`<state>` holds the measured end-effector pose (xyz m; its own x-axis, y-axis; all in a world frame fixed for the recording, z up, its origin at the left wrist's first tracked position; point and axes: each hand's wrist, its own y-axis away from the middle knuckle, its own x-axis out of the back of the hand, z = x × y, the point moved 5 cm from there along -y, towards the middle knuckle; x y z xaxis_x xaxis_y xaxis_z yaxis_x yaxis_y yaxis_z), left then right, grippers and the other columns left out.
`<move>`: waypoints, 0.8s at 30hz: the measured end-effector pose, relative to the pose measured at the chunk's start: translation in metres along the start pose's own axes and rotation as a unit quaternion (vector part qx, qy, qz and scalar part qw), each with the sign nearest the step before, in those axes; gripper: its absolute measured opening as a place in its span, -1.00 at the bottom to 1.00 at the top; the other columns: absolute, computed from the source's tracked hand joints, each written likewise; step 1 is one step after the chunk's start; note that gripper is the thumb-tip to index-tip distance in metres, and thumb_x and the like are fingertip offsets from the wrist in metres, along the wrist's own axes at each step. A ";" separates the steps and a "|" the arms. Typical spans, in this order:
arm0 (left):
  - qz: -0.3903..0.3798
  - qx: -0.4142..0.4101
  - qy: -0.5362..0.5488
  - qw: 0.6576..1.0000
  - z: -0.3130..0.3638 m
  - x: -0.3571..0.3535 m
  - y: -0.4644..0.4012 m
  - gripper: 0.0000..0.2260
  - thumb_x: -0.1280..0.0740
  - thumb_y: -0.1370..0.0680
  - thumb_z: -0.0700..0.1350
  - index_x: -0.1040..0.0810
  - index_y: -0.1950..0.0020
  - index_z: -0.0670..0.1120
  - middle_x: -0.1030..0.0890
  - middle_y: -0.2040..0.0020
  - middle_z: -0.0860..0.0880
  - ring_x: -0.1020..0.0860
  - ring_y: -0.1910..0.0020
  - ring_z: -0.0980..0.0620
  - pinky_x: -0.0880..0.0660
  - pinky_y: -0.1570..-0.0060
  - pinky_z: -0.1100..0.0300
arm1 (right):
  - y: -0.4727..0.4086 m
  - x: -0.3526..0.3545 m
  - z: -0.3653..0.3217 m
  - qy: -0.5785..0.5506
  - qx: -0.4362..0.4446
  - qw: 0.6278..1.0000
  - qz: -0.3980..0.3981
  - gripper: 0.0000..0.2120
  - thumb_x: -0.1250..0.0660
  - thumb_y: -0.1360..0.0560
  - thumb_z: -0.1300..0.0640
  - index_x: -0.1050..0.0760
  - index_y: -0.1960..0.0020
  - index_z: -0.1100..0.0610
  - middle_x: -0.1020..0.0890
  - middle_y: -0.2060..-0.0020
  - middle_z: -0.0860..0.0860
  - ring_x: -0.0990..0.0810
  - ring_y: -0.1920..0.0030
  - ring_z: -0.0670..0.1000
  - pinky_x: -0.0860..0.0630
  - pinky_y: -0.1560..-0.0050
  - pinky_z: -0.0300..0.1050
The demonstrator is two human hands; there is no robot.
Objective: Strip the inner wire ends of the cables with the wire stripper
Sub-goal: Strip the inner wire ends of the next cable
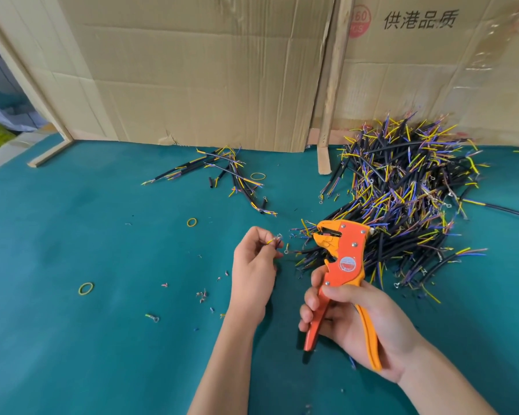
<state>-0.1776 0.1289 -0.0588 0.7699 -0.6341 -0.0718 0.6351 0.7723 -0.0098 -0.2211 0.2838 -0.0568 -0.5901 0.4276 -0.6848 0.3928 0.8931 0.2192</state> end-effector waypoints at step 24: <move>0.076 0.078 0.398 0.911 0.000 0.006 0.003 -0.70 -0.22 -0.55 -0.55 -0.49 -0.22 -0.31 -0.44 -0.06 -0.23 -0.66 -0.05 -0.13 -0.66 -0.02 0.08 | 0.011 0.000 -0.006 0.082 0.020 0.995 -0.046 -0.45 -0.56 -0.36 0.16 -0.53 -0.29 0.31 -0.55 -0.25 0.41 -0.59 0.18 0.28 -0.57 0.06 0.17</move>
<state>-0.1714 0.1277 -0.0594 0.6003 -0.2432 -0.7619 0.5741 0.7943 0.1987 -0.2208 0.2944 -0.0508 -0.7307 0.3634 -0.5780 0.3575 0.9249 0.1295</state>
